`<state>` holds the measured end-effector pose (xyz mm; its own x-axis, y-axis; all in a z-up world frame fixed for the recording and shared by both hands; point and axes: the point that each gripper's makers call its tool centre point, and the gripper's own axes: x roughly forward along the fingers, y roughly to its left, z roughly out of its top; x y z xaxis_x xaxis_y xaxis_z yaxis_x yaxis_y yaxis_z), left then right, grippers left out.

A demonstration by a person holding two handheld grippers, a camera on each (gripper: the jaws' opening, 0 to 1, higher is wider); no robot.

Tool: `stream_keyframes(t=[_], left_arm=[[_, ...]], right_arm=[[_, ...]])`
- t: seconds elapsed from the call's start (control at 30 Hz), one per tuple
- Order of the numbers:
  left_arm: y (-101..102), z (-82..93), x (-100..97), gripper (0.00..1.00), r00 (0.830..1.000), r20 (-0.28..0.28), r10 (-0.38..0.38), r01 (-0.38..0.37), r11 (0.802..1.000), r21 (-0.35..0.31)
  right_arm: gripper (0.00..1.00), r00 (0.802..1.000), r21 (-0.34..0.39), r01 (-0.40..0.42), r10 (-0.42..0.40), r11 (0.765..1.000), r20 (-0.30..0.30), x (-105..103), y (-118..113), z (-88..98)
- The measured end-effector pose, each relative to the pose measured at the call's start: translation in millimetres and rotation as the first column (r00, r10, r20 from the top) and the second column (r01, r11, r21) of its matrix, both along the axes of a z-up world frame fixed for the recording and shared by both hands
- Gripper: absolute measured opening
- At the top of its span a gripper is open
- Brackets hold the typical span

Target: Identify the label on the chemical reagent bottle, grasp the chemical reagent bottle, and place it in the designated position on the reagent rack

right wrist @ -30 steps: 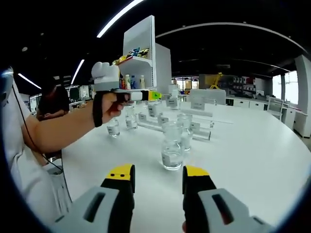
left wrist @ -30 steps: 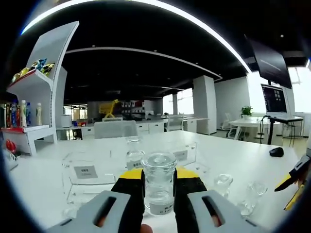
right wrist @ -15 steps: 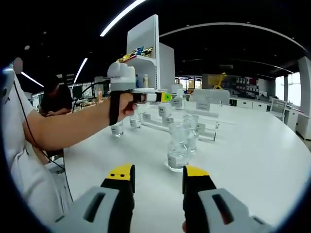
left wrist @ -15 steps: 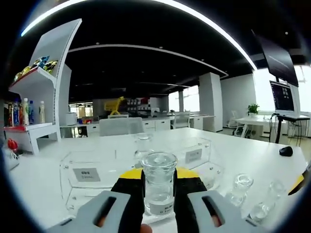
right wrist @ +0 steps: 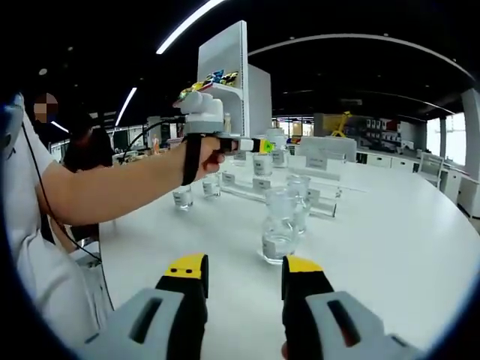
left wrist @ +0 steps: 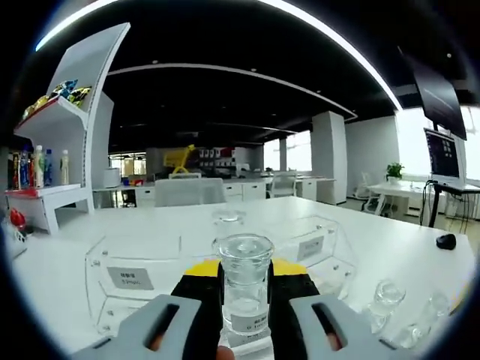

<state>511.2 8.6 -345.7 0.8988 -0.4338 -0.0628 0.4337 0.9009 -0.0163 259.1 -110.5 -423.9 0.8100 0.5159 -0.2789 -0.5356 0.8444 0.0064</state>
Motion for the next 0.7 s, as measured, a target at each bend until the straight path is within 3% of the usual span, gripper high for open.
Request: stream_keyframes(t=[0.4,0.7], left_arm=[[-9.5,-5.1,10.0,0.22,1.000,0.019,0.002,-0.002,0.999,0.046],[-9.2,-25.2,13.0,0.22,1.000,-0.013,0.019,-0.018,0.998,0.055]], right_arm=[[0.37,1.000,0.006,-0.002,0.002,1.000,-0.009,-1.8,0.3,-3.9],[0.37,1.000,0.021,-0.004,0.004,1.000,-0.010,-1.4,0.0,-4.9]])
